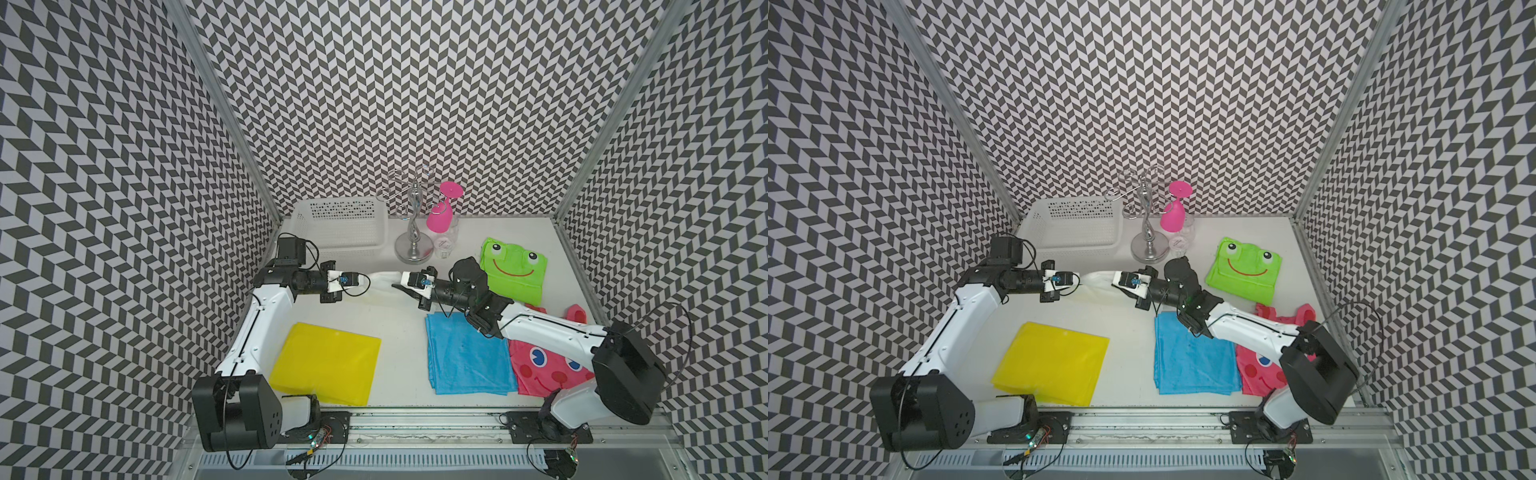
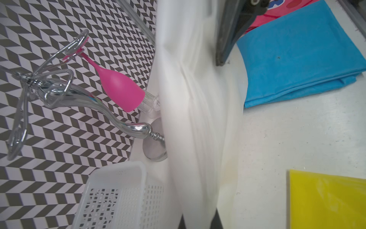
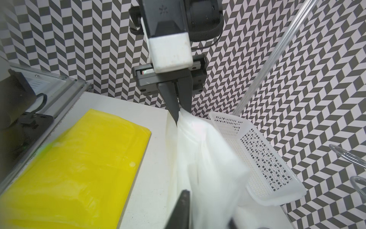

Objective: Put the folded raincoat in the basket
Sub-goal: Pick up the raincoat from the center of the board, then move the basket to the center of the board.

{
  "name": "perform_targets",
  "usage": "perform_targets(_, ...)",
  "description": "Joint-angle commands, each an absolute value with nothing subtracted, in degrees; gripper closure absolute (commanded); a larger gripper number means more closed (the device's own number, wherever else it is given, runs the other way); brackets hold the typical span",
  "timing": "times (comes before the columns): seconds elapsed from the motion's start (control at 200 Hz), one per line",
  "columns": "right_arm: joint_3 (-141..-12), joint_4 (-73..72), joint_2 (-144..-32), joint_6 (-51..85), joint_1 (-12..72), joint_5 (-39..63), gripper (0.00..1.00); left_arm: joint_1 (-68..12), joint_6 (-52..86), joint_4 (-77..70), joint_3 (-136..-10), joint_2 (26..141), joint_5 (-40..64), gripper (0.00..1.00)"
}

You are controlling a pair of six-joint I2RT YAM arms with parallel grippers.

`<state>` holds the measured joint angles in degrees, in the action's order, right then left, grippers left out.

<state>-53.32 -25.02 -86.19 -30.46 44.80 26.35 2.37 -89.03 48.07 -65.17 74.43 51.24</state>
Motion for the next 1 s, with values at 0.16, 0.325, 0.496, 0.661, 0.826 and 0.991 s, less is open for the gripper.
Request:
perform_targets(0.16, -57.5, -24.6, -88.6, -26.7, 41.7, 31.5, 0.32, 9.6, -80.3, 51.9, -74.6, 73.9, 45.3, 1.0)
perform_targets(0.325, -62.2, -22.7, -94.8, -24.2, 38.4, 31.2, 0.32, 19.1, -74.3, 49.8, -78.8, 72.5, 42.0, 1.0)
perform_targets(0.496, -69.6, -22.1, -104.0, -26.8, 38.5, 29.0, 0.32, 26.1, -73.4, 54.3, -86.5, 72.1, 43.8, 1.0)
perform_targets(0.661, -78.4, -23.2, -112.3, -25.1, 38.8, 26.3, 0.31, 29.0, -61.8, 42.8, -86.9, 71.5, 33.1, 1.0)
perform_targets(0.826, -89.6, -20.6, -122.3, -26.4, 39.3, 25.1, 0.32, 31.1, -52.8, 36.8, -84.4, 71.0, 30.9, 1.0)
perform_targets(0.991, -101.1, -16.6, -131.8, -27.0, 39.5, 25.7, 0.33, 31.8, -50.9, 38.1, -81.8, 70.4, 35.8, 1.0)
